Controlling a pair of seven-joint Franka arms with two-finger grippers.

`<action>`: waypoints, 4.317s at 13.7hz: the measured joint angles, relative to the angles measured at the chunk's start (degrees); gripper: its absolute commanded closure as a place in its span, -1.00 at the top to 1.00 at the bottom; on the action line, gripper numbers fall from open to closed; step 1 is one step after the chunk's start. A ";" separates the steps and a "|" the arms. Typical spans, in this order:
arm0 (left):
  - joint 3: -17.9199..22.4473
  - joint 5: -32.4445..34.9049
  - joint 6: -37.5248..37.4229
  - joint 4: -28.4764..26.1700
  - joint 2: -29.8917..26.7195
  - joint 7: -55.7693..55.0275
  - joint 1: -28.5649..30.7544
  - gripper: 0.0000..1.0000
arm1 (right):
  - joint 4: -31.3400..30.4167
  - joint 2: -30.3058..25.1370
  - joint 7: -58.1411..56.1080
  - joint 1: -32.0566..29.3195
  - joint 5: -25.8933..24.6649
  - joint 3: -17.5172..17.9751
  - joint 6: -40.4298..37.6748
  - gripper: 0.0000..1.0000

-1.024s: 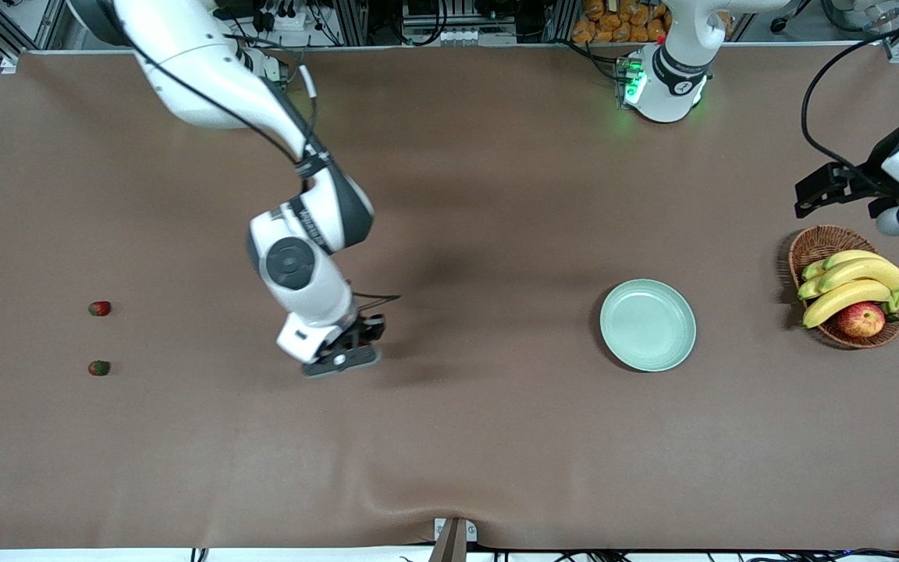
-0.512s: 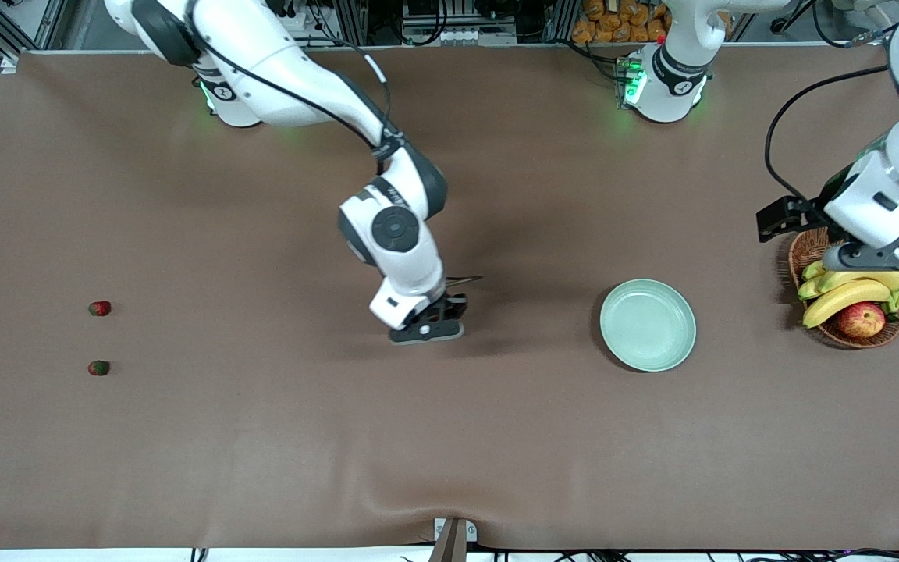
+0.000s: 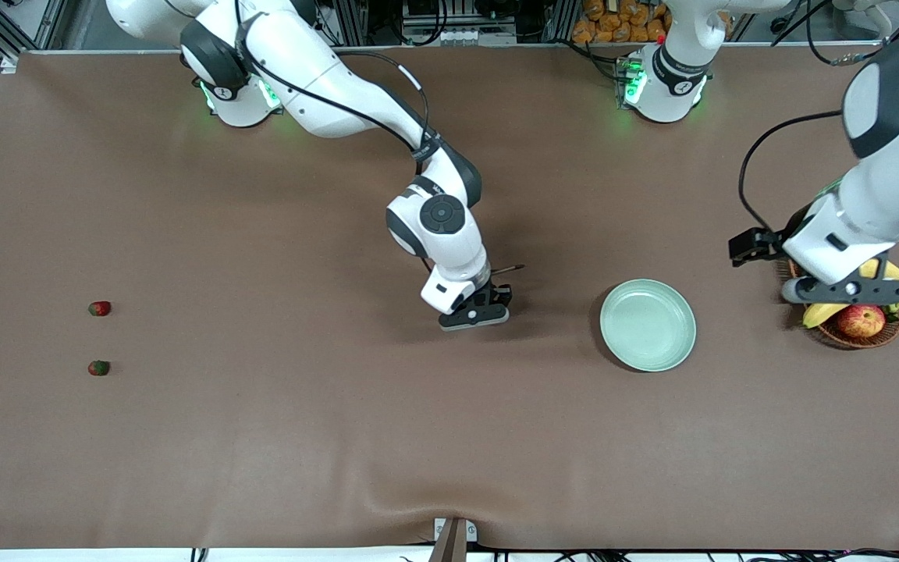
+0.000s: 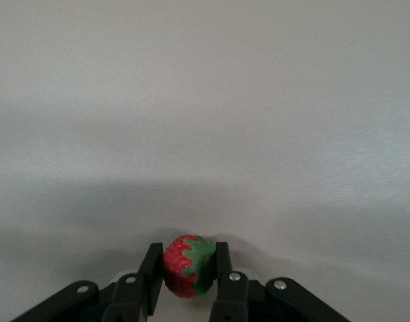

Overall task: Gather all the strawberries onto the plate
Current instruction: 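Set the strawberry down mid-table with the right gripper while the left gripper approaches, then grasp the strawberry with the left gripper while the right gripper reaches another strawberry, then drop the strawberry into the plate with the left gripper while the right gripper grasps another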

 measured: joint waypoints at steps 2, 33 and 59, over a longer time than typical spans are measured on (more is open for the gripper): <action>-0.06 0.00 1.77 -0.05 1.90 0.00 -0.31 1.00 | 0.46 1.25 0.10 0.38 0.00 0.00 1.42 0.99; -0.48 -0.03 37.71 7.19 37.68 -46.21 -30.31 0.26 | -20.83 -18.85 -57.85 -59.18 -0.18 -2.39 -10.72 1.00; 0.48 0.02 28.19 -6.42 17.74 -11.94 -4.88 1.00 | -19.36 -11.06 -82.52 -63.95 -0.43 -1.64 -5.42 -1.00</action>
